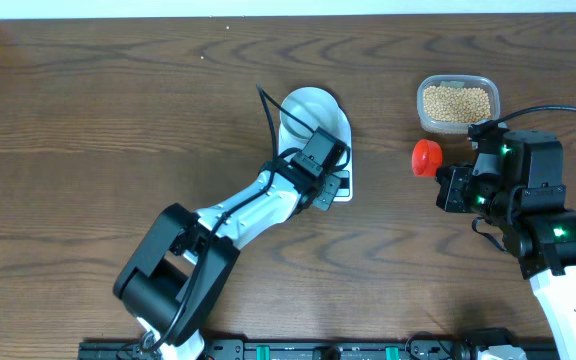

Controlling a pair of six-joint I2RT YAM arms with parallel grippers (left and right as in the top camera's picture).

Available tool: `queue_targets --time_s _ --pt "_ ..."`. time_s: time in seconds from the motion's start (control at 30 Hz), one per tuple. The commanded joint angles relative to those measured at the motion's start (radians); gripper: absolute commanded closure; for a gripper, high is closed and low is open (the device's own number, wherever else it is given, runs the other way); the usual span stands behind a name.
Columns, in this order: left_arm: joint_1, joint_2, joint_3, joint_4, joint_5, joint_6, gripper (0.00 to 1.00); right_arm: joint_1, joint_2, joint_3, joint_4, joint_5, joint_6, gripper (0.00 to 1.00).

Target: Scoop item into bowl and weigh 50g on scale

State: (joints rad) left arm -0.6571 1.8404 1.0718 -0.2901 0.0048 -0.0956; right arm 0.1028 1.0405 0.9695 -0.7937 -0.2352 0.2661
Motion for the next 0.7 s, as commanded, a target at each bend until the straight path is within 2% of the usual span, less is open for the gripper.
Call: queue_targets --time_s 0.0,0.67 --pt "0.013 -0.04 -0.031 -0.014 -0.042 0.017 0.93 -0.003 -0.002 0.019 0.006 -0.006 -0.013 0.99" --pt "0.011 -0.042 -0.031 0.045 0.018 0.017 0.93 -0.003 -0.002 0.019 0.007 -0.006 -0.021 0.99"
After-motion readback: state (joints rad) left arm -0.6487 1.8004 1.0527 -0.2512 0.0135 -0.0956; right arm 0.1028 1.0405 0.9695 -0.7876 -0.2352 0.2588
